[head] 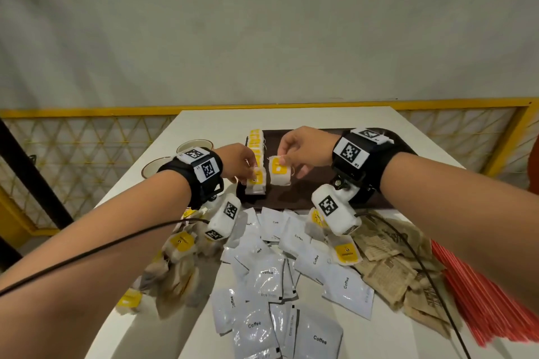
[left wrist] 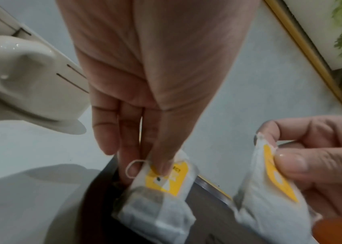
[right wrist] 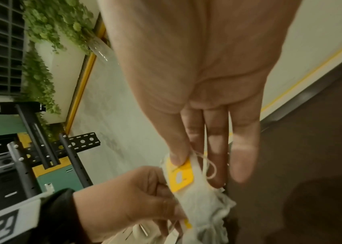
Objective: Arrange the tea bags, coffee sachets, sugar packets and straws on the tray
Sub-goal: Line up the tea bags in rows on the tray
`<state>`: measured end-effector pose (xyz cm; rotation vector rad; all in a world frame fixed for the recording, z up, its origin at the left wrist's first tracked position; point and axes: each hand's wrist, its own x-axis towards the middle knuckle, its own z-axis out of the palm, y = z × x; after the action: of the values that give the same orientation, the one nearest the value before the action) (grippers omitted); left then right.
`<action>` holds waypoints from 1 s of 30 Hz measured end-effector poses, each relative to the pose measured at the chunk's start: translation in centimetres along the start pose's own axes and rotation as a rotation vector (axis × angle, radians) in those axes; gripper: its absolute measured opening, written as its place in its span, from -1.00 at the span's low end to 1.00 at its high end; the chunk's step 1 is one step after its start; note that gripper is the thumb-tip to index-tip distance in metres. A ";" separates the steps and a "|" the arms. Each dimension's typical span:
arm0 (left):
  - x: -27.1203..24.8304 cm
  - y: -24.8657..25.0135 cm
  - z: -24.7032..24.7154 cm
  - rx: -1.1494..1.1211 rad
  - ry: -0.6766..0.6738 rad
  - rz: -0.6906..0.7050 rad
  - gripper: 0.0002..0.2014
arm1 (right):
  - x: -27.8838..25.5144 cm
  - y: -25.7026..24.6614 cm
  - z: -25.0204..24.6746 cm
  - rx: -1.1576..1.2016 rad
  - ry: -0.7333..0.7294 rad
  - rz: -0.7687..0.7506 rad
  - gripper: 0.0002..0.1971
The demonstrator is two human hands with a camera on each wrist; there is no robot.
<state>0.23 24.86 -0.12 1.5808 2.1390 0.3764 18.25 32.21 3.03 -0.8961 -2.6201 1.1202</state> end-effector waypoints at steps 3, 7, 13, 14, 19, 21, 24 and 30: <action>0.5 -0.2 -0.3 -0.002 0.023 -0.001 -0.91 | 0.7 -0.4 0.9 0.056 -0.092 0.018 -0.86; 0.9 -0.6 -0.2 -0.014 0.044 -0.010 -0.90 | 2.0 -1.1 2.4 0.064 -0.176 0.009 -0.81; 0.9 -1.2 -0.4 -0.123 0.019 -0.010 -0.88 | 3.6 -0.7 4.0 0.029 -0.140 0.037 -0.81; 0.8 -1.3 -0.5 -0.141 0.018 -0.015 -0.89 | 3.6 -0.5 3.8 0.034 -0.148 0.046 -0.81; 0.9 -1.8 -0.7 -0.208 0.015 -0.058 -0.92 | 2.8 0.5 2.6 -0.025 -0.188 0.101 -0.79; 0.8 -1.9 -0.8 -0.264 0.013 -0.084 -0.86 | 2.7 0.8 2.6 -0.030 -0.193 0.106 -0.79; 0.4 -1.7 -0.9 -0.359 0.000 -0.100 -0.87 | 3.0 0.8 3.3 0.037 -0.193 0.099 -0.81; 0.2 -1.3 -0.3 -0.329 0.054 -0.119 -0.97 | 3.5 0.6 4.7 0.106 -0.175 0.122 -0.84</action>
<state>-1.09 24.66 -0.50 1.2663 2.0703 0.6975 13.98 31.72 -0.99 -0.9898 -2.6411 1.4140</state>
